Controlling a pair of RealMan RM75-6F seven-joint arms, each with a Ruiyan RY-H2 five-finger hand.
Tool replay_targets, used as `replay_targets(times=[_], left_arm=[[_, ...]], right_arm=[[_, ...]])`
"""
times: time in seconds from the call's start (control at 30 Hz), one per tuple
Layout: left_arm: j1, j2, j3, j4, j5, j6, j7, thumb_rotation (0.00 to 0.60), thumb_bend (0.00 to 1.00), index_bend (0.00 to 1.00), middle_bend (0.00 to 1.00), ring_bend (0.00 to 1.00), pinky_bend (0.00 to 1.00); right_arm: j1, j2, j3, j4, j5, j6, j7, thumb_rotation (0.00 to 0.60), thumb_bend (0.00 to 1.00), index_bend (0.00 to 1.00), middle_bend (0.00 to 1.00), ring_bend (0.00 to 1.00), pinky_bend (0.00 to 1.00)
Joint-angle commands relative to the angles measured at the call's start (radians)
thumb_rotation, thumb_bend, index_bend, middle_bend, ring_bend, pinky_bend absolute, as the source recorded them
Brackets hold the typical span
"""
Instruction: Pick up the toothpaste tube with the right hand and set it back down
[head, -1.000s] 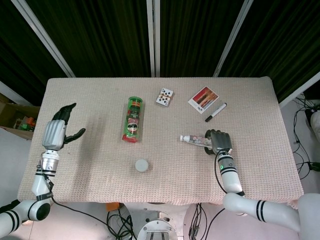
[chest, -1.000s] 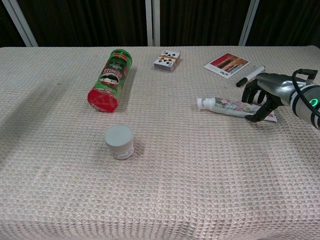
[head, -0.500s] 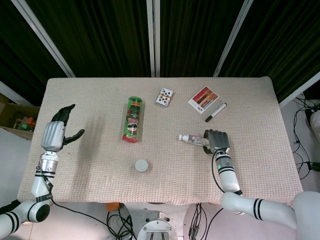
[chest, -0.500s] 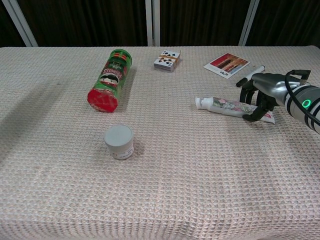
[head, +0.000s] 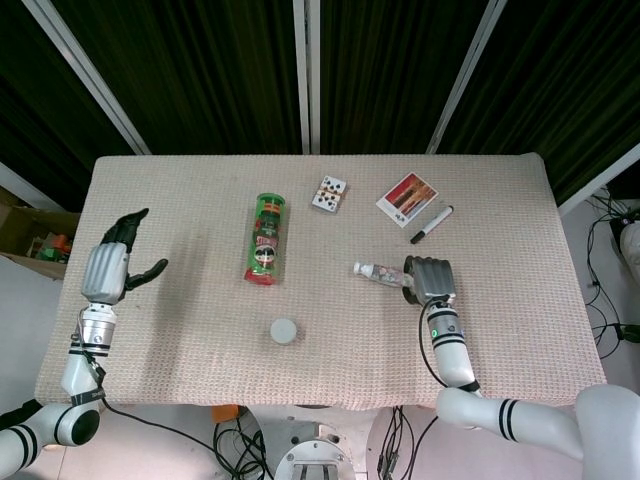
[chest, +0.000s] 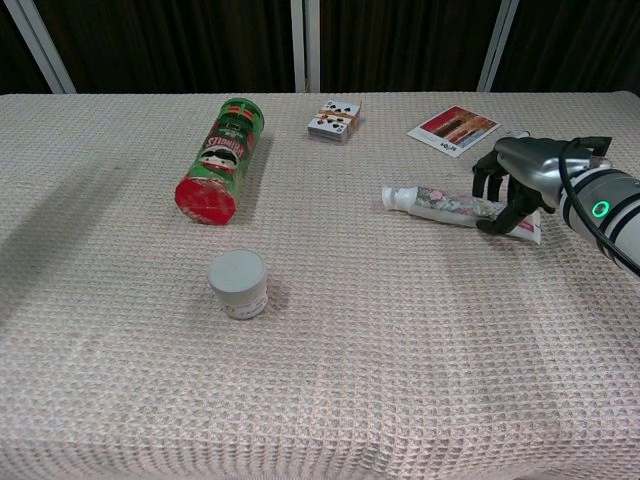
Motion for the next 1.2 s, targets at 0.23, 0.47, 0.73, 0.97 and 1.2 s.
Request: replay_targets(times=[0.23, 0.47, 0.73, 0.97, 1.2], left_arm=[[0.003, 0.002, -0.001, -0.003, 0.002, 0.004, -0.001, 0.000, 0.00, 0.07, 0.12, 0.08, 0.17], [0.004, 0.000, -0.003, -0.002, 0.006, 0.009, -0.008, 0.000, 0.00, 0.07, 0.12, 0.08, 0.17], [-0.025, -0.007, -0.034, -0.040, 0.024, 0.006, -0.065, 0.000, 0.00, 0.07, 0.12, 0.08, 0.17], [-0.089, -0.036, -0.088, -0.097, 0.018, -0.055, -0.203, 0.000, 0.00, 0.07, 0.12, 0.08, 0.17], [-0.185, -0.104, -0.140, -0.117, 0.009, -0.117, -0.252, 0.000, 0.00, 0.07, 0.12, 0.08, 0.17]], right_arm=[[-0.025, -0.028, 0.001, 0.053, -0.089, 0.029, 0.069, 0.600, 0.51, 1.00, 0.84, 0.77, 0.90], [-0.065, -0.063, 0.021, 0.117, -0.248, 0.102, 0.270, 0.600, 0.52, 1.00, 0.86, 0.79, 0.91], [-0.076, -0.117, 0.044, 0.163, -0.390, 0.154, 0.450, 0.600, 0.53, 1.00, 0.86, 0.79, 0.91], [-0.048, -0.197, 0.075, 0.203, -0.468, 0.180, 0.518, 0.600, 0.53, 1.00, 0.86, 0.79, 0.91], [0.000, -0.269, 0.116, 0.213, -0.481, 0.151, 0.502, 0.600, 0.53, 1.00, 0.86, 0.79, 0.91]])
